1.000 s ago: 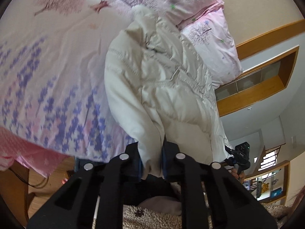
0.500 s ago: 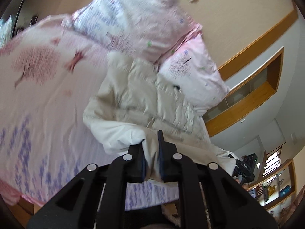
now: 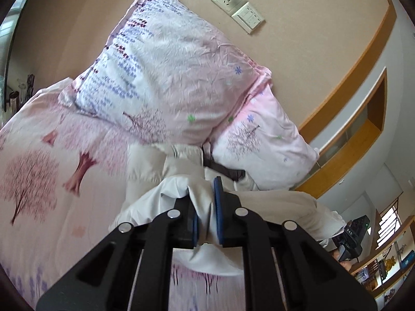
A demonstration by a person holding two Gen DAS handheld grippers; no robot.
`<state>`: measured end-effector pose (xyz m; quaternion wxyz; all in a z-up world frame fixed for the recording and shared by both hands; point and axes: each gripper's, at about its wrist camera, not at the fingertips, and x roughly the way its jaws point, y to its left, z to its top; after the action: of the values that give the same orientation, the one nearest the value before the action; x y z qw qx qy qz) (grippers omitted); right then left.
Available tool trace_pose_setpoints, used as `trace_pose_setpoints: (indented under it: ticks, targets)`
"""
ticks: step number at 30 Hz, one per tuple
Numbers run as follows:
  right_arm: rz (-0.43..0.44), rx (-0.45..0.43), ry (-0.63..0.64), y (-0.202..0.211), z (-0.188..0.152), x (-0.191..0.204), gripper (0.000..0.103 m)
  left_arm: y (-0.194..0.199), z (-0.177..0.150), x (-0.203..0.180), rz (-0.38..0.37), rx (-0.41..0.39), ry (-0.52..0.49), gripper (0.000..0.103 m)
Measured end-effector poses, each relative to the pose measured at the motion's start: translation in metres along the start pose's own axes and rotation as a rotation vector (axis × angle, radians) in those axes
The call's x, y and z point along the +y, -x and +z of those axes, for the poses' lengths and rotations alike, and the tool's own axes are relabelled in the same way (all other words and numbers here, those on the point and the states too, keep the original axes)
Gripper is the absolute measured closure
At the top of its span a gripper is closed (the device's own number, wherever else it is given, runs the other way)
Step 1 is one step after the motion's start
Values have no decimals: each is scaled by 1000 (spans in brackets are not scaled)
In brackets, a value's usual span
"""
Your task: Fold large clothes
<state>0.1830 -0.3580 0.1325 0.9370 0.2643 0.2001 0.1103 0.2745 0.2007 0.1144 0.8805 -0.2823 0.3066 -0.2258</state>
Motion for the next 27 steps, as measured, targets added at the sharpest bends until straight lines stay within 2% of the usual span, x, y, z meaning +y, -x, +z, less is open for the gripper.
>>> trace_pose_setpoints:
  ticks: [7,14,17,23,27]
  targets:
    - [-52,8,-52,-56,30,-19,85,-51,39,-2,53,5,-31,92]
    - [-151,78,-123,-114,47,-43,85,-109,64,13,124,43,-17,92]
    - [-220,138,-168,-143,51,-56,85,-133,68,23,161,69,-5,92]
    - [-405,287,-319,-205,47,-88,83,-194,72,44,299,169,7,92]
    - [-487,328,-375,-227,44,-97,77,-216,72,48,356,213,13,91]
